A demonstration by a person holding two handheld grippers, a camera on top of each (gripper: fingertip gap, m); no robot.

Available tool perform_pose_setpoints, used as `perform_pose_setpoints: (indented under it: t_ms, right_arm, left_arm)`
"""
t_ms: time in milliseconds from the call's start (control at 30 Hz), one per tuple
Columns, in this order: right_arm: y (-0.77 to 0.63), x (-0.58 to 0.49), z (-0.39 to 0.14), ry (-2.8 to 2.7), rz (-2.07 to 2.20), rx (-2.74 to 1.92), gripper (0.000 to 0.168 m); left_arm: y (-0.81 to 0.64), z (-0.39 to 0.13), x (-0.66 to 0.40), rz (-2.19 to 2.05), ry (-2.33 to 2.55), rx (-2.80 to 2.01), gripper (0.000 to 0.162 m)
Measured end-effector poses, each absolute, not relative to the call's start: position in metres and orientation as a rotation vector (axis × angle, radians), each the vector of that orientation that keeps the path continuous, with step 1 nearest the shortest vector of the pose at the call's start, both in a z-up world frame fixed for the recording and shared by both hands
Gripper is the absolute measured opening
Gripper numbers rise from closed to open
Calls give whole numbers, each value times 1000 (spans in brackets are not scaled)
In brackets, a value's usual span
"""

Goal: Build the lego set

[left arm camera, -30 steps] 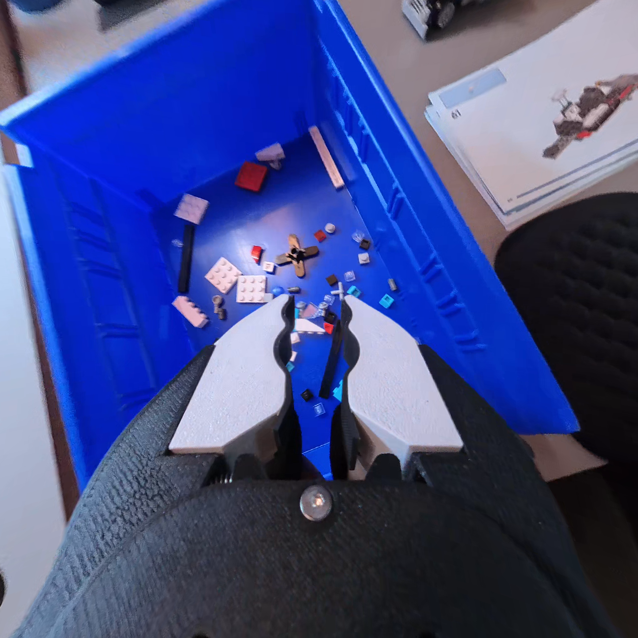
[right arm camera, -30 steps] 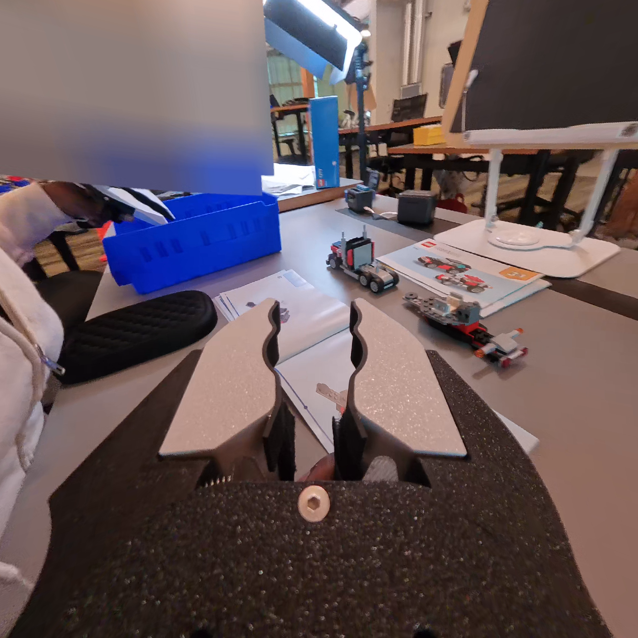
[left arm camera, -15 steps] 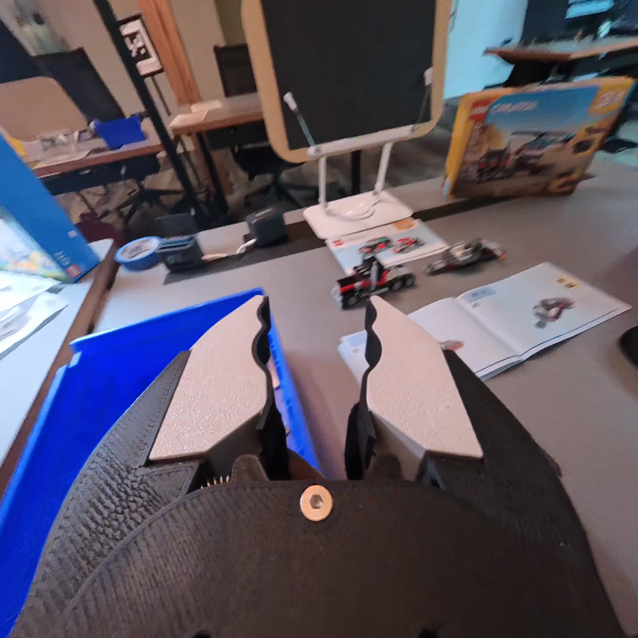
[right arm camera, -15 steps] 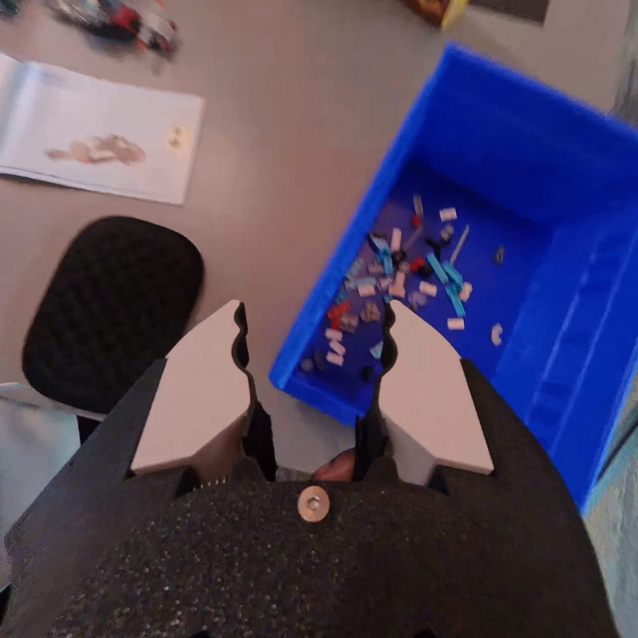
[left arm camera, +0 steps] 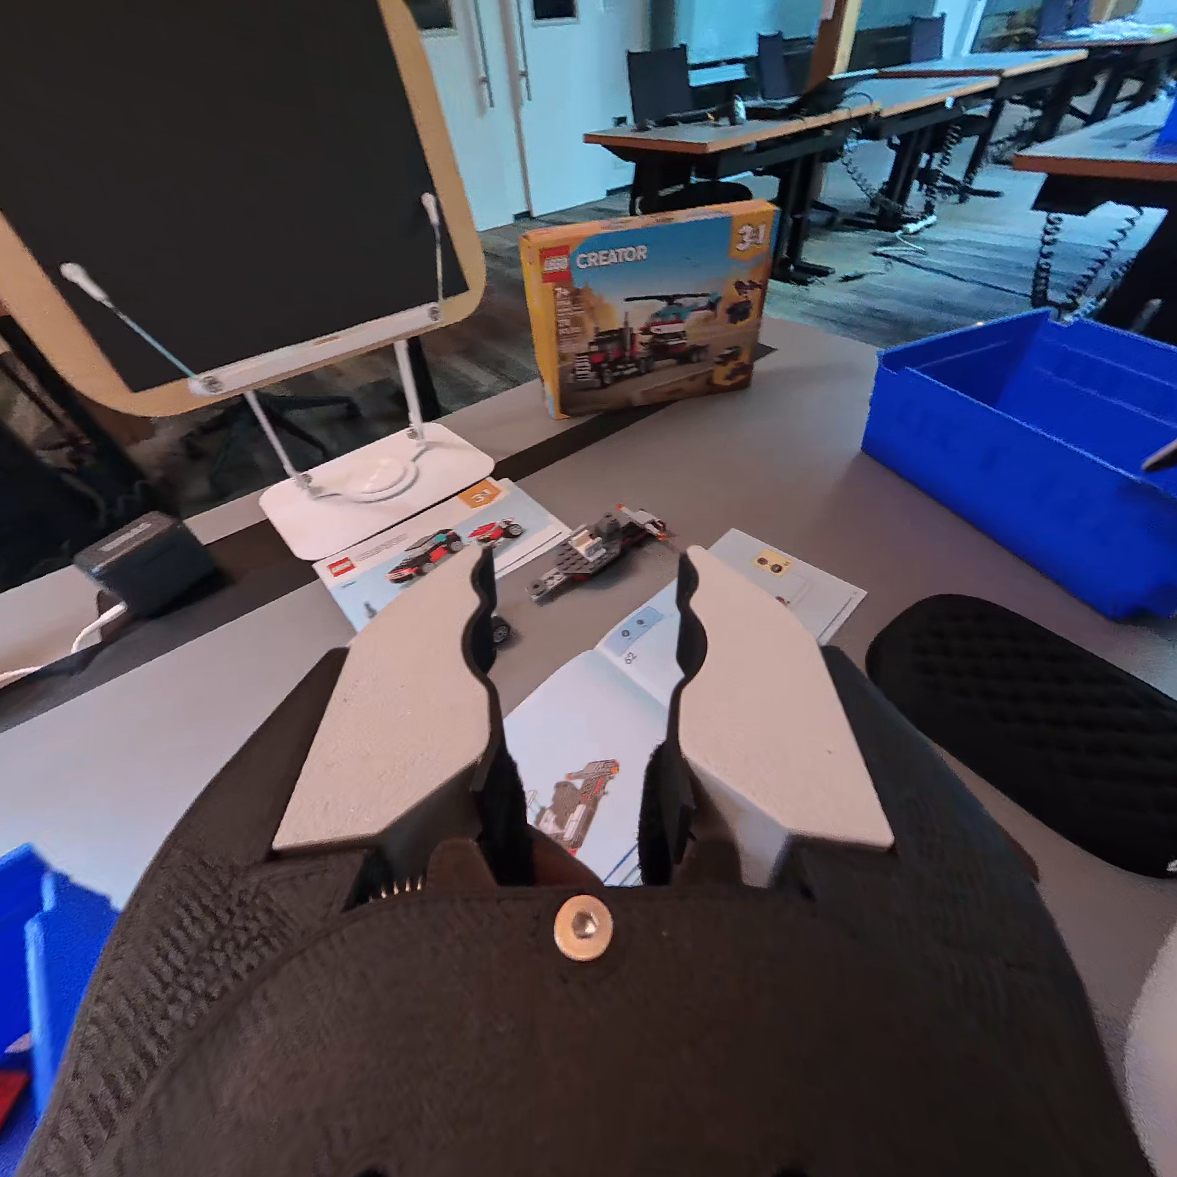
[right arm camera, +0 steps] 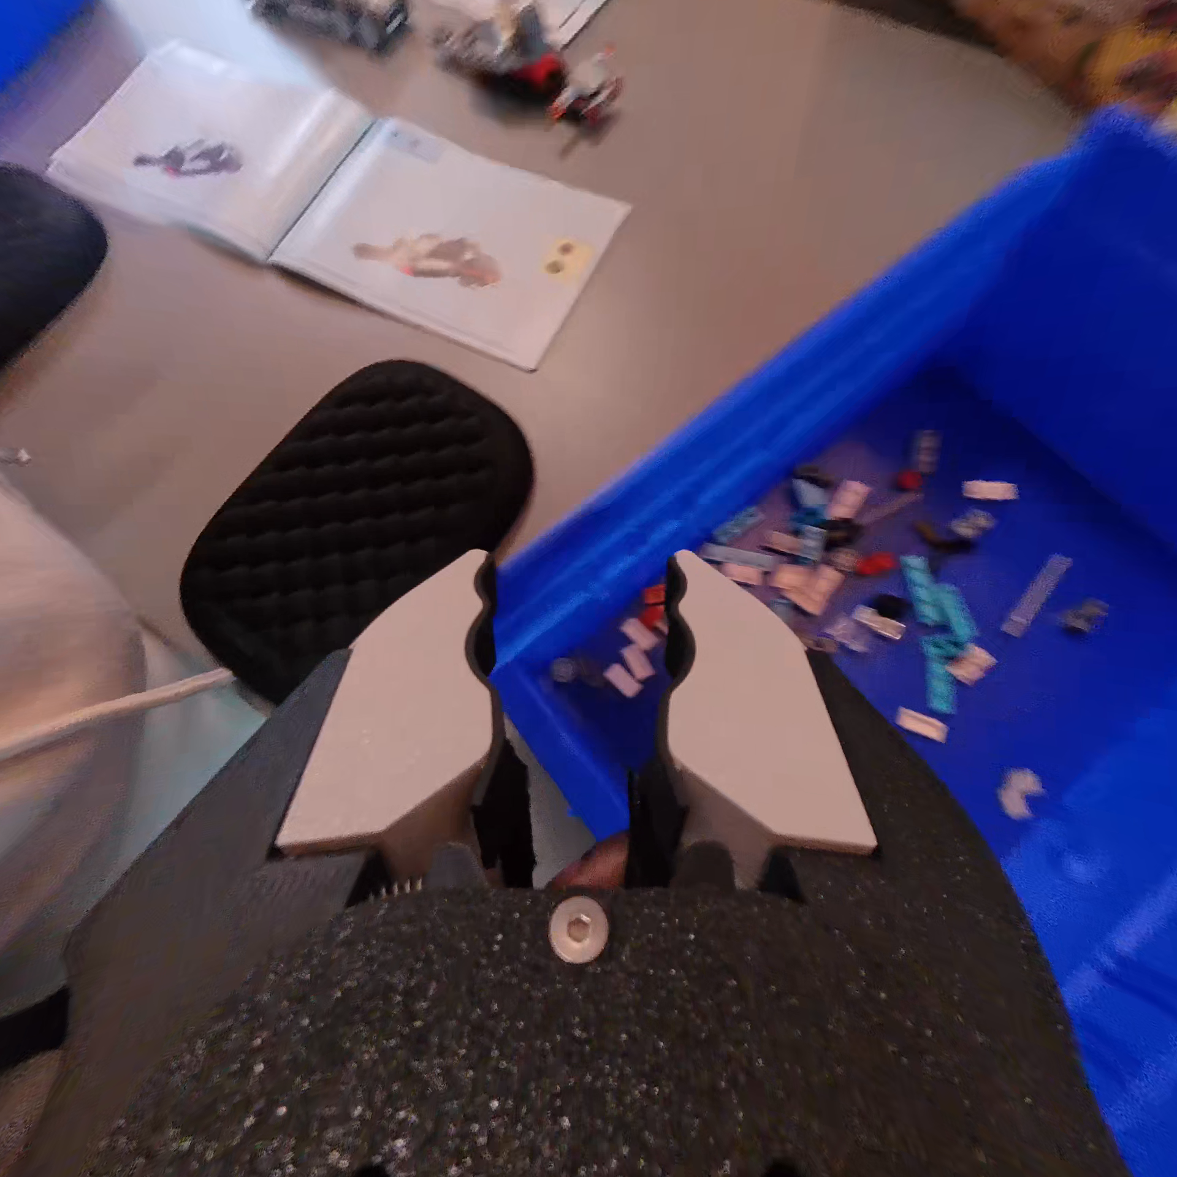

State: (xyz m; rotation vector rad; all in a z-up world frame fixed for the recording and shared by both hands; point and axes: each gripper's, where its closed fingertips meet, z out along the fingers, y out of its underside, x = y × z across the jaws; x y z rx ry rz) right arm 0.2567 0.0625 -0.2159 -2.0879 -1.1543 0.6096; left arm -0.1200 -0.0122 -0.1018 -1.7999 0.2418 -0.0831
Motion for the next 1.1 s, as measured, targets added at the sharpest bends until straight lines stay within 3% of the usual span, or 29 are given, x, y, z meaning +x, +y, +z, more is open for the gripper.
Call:
perform_pose_setpoints:
  t_ms: [133, 333, 500, 633, 767, 1100]
  right_arm:
    - [105, 317, -202, -767, 512, -2209, 46]
    - [144, 361, -284, -610, 214, -2556, 44]
    - [156, 367, -309, -593, 200, -2581, 40]
    - [160, 371, -313, -649, 141, -2575, 37]
    - [161, 370, -314, -671, 155, -2569, 20]
    - [167, 362, -291, -648, 173, -2444, 16]
  left_arm:
    - [-3, -110, -109, -115, 268, -1811, 54]
    - [13, -127, -82, -284, 325, -1812, 52]
    - [19, -130, -84, -276, 375, -1826, 52]
    - [22, -132, -83, -332, 382, -1823, 52]
    - [20, -134, -82, -317, 406, -1832, 52]
    - [7, -125, -80, -307, 400, -1767, 50]
